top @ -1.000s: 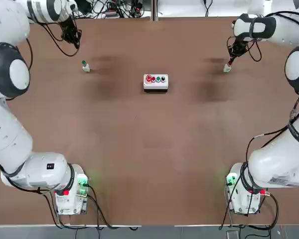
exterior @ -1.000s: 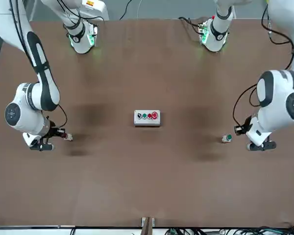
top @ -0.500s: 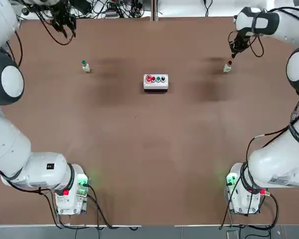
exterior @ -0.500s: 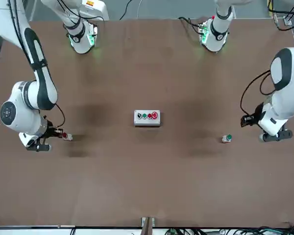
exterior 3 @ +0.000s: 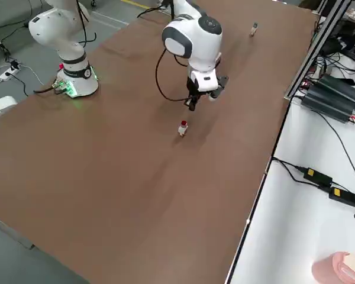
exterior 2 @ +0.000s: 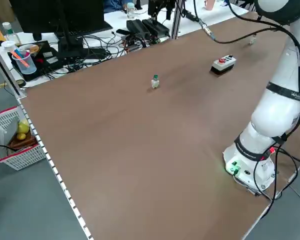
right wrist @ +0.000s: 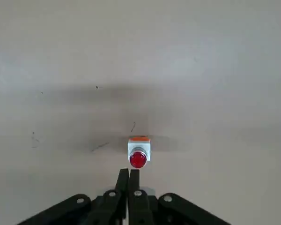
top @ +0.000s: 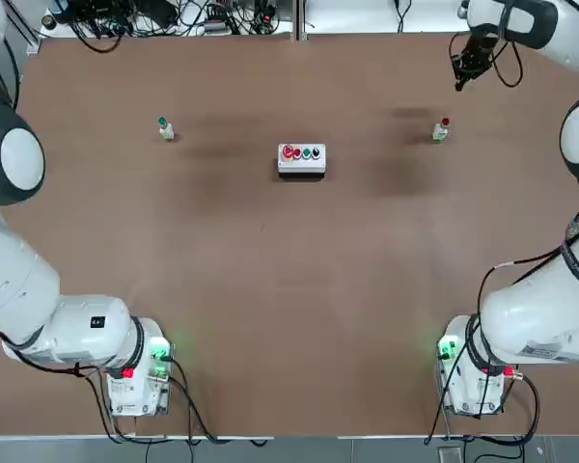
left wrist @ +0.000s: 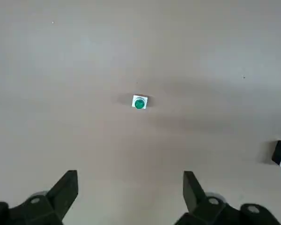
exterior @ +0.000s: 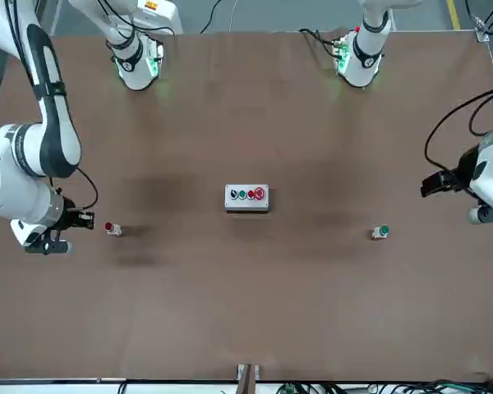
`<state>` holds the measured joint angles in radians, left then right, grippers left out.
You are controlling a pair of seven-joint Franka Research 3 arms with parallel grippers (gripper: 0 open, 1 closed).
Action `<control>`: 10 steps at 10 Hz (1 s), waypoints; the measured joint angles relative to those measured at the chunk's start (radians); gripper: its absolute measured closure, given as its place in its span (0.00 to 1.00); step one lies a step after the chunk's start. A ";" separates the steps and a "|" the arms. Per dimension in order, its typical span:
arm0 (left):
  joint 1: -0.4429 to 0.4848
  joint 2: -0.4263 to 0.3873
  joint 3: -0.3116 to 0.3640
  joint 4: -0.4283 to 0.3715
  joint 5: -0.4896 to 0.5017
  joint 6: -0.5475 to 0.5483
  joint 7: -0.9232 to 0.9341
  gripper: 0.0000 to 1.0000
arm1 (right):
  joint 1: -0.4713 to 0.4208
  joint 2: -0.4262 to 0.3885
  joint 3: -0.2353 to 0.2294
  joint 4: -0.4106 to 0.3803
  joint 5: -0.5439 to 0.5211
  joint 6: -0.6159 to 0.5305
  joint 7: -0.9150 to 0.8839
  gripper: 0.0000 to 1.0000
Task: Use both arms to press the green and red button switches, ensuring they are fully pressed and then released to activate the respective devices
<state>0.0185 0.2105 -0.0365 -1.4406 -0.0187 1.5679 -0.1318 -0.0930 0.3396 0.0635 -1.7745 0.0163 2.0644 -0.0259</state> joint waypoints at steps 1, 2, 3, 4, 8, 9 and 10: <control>0.000 0.000 0.000 0.024 0.000 -0.031 0.000 0.01 | 0.001 -0.001 0.001 0.025 0.000 -0.020 0.000 0.93; 0.000 0.000 0.001 0.038 0.000 -0.043 -0.001 0.01 | 0.002 -0.002 0.003 0.060 0.000 -0.052 0.000 0.92; 0.000 0.000 0.001 0.047 0.000 -0.045 -0.001 0.01 | 0.002 -0.003 0.004 0.096 0.000 -0.077 0.000 0.93; 0.000 -0.001 0.001 0.052 0.000 -0.046 -0.001 0.01 | 0.002 -0.003 0.004 0.126 0.000 -0.088 0.000 0.92; 0.000 -0.027 0.002 0.064 0.000 -0.036 -0.001 0.01 | 0.002 -0.006 0.004 0.237 0.000 -0.188 -0.001 0.86; 0.000 -0.029 0.002 0.065 0.000 -0.028 -0.001 0.01 | 0.002 -0.007 0.004 0.255 0.000 -0.203 0.000 0.82; 0.001 -0.029 0.002 0.066 0.000 -0.024 -0.001 0.01 | 0.003 -0.007 0.004 0.262 0.000 -0.208 -0.001 0.70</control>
<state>0.0191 0.1816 -0.0342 -1.3750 -0.0187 1.5436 -0.1330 -0.0905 0.3329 0.0676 -1.5129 0.0162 1.8568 -0.0265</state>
